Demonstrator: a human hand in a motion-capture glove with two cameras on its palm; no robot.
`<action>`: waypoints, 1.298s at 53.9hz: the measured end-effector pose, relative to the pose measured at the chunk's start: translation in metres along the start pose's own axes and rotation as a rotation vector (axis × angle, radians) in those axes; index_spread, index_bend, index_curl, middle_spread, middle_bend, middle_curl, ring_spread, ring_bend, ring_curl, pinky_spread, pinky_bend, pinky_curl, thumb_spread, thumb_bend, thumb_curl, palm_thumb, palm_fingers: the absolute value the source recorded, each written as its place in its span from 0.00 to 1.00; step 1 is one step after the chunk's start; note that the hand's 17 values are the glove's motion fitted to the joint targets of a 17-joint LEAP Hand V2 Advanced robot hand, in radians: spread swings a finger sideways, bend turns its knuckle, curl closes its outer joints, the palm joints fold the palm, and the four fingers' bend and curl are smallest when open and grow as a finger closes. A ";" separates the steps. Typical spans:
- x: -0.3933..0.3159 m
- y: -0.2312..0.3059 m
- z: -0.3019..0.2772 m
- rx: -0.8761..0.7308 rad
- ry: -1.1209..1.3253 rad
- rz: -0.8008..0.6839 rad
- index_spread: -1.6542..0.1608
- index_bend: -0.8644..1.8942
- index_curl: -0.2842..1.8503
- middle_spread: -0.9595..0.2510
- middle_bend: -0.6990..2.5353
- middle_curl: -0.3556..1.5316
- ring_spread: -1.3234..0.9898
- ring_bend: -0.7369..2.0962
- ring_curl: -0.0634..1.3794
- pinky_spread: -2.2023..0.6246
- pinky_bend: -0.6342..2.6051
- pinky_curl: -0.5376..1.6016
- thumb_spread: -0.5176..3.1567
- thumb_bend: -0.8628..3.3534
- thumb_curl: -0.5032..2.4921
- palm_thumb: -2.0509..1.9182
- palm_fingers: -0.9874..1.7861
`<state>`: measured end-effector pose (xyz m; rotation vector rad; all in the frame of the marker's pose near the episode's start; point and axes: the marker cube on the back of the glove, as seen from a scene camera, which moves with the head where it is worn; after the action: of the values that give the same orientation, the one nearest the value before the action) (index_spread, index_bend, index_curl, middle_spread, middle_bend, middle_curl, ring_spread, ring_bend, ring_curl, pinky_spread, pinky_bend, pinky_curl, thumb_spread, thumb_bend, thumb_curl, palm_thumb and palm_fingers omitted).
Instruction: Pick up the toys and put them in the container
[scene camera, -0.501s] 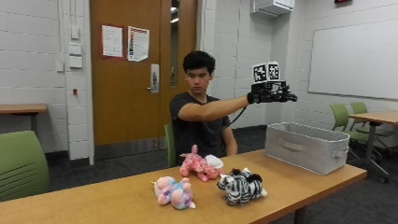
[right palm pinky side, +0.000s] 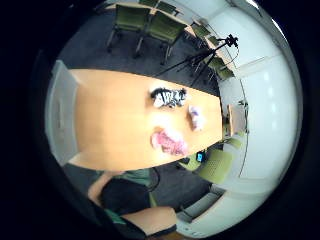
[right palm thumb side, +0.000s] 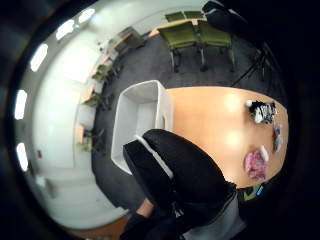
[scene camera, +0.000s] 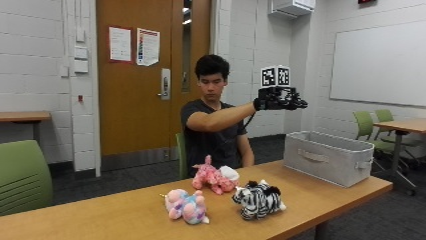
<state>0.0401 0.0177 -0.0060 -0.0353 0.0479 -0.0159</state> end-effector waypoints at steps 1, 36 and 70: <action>0.005 0.003 0.000 -0.001 0.005 -0.001 0.74 0.39 0.25 0.65 0.29 0.31 0.46 0.33 0.11 0.76 0.34 0.36 0.43 0.18 0.19 0.49 0.39; 0.241 0.105 0.077 0.030 0.013 0.199 0.73 0.38 0.30 0.63 0.29 0.37 0.43 0.34 0.19 0.76 0.33 0.39 0.41 0.18 0.20 0.48 0.41; 0.277 0.152 0.261 -0.262 -0.060 0.268 0.74 0.35 0.28 0.64 0.27 0.39 0.42 0.34 0.23 0.77 0.39 0.43 0.39 0.18 0.21 0.49 0.34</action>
<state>0.3319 0.1735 0.2358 -0.2914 -0.0061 0.2600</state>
